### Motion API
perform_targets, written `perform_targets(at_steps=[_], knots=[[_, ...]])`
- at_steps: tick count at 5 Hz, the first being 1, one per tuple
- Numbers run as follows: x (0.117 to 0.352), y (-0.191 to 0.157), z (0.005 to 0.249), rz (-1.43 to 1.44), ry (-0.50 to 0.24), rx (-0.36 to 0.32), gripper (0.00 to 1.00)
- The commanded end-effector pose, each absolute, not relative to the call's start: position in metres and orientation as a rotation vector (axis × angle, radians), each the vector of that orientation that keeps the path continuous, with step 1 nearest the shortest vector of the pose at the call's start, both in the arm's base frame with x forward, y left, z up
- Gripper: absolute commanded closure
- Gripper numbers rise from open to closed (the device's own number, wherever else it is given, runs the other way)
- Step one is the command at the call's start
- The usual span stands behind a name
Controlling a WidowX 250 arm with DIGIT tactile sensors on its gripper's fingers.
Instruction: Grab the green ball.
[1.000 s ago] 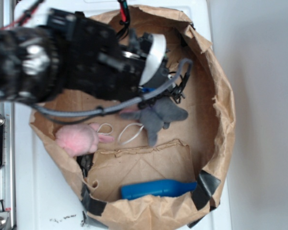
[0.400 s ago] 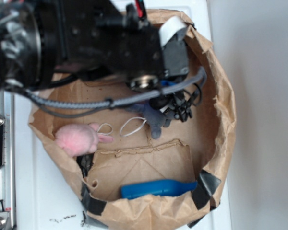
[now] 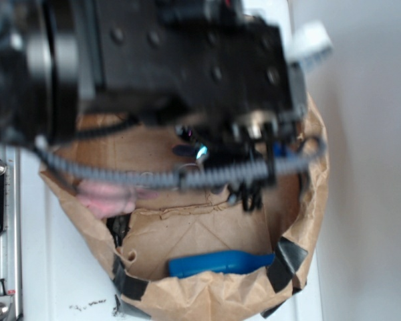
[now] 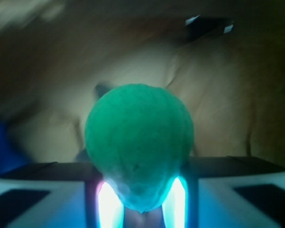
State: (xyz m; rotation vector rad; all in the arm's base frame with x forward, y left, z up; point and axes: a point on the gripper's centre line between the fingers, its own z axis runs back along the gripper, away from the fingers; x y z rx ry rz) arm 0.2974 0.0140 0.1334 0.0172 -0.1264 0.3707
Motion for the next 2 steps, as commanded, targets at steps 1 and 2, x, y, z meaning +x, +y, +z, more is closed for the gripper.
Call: perform_targets(at_steps=[1, 2], knots=[[0.2653, 0.0175, 0.1941, 0.152, -0.161, 0.006, 1.00], [0.2653, 0.0175, 0.1941, 0.152, -0.161, 0.006, 0.00]])
